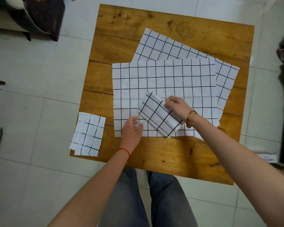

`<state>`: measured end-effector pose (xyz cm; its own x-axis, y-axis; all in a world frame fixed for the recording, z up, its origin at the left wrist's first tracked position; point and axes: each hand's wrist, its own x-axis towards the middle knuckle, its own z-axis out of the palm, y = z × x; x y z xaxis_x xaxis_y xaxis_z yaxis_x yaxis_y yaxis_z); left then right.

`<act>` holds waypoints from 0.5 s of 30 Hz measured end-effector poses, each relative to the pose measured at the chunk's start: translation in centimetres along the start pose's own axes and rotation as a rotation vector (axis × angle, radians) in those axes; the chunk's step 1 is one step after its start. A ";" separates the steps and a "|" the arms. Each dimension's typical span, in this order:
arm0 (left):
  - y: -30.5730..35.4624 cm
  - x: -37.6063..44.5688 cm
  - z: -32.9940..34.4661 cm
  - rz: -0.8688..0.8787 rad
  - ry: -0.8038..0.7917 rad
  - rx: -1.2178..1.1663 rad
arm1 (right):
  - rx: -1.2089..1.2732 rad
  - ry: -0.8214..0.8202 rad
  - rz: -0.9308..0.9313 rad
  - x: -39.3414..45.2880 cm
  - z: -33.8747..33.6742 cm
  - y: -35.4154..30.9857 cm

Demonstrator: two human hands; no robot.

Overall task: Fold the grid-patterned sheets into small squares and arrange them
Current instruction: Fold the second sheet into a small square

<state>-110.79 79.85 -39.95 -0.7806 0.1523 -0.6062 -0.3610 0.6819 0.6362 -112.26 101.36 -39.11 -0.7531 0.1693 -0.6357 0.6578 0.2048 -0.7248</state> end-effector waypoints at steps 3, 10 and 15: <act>0.2 0.2 -0.9 -0.221 -0.117 -0.327 | 0.244 0.005 0.071 -1.4 1.9 -0.8; -3.4 -1.0 -4.3 -0.205 -0.104 -0.538 | 0.604 0.111 0.261 -4.9 8.2 -0.2; -6.7 -2.0 -7.5 -0.157 0.071 -0.270 | 0.206 0.194 0.196 -7.4 14.1 2.0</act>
<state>-110.64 69.62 -39.34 -0.7350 0.0033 -0.6781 -0.5949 0.4769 0.6471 -105.32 86.96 -39.59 -0.5866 0.3700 -0.7204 0.7631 -0.0456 -0.6447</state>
